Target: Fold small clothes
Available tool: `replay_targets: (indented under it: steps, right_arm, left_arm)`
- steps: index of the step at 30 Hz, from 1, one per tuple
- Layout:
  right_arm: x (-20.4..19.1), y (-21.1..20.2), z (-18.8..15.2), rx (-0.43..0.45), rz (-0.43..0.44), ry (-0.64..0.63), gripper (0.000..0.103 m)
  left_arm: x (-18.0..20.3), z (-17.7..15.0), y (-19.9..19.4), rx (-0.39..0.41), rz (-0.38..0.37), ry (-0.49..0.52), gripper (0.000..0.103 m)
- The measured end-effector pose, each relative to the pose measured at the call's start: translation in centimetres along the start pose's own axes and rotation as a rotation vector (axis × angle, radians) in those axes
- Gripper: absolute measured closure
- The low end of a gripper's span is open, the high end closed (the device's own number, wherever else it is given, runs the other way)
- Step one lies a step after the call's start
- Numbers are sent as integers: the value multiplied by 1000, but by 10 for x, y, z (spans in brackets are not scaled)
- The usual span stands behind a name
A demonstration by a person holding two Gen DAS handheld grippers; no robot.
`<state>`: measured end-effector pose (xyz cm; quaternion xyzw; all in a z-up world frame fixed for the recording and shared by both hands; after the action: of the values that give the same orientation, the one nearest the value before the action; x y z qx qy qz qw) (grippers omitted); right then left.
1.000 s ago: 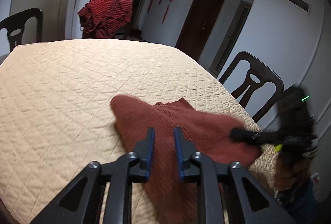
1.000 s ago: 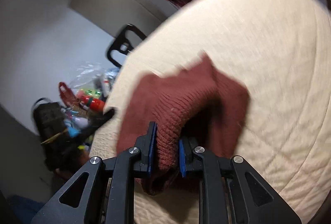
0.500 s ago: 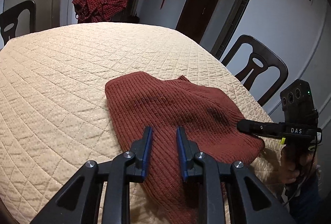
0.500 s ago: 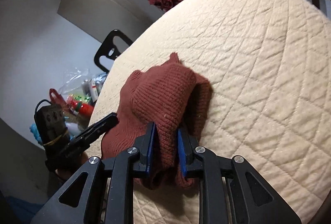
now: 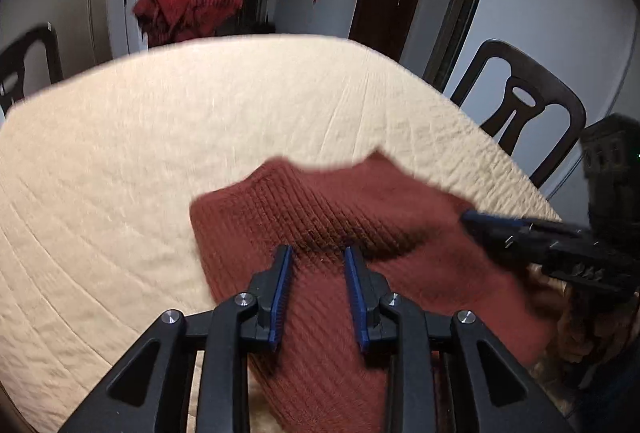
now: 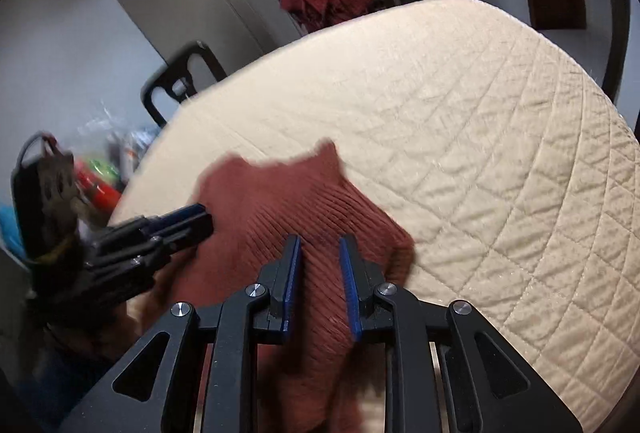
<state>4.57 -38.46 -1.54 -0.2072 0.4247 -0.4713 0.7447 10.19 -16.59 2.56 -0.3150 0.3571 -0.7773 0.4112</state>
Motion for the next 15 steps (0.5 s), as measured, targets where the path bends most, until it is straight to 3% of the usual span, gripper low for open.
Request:
replay_targets:
  steps: [4, 10, 15]
  right_arm:
    - [-1, -22, -7, 18, -39, -23, 82]
    - [-29, -62, -34, 89, -36, -154, 82]
    - [-37, -52, -59, 42, -70, -228, 82]
  left_arm:
    - [-3, -10, -22, 36, -38, -28, 73]
    - [7, -39, -63, 65, -75, 41, 73]
    - [23, -62, -72, 57, -55, 124, 73]
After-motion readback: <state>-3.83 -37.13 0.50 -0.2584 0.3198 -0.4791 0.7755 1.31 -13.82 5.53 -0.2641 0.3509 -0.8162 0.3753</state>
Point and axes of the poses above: each gripper's, at about its wrist camera, not at the fingertips, and y roughly the way its jaws point, x to its right, z to its top, the point moved 2 cm from there along y, roughly the way its jaws point, and after that the axes turned 7 degrees about -x, right-handed, at the moved point
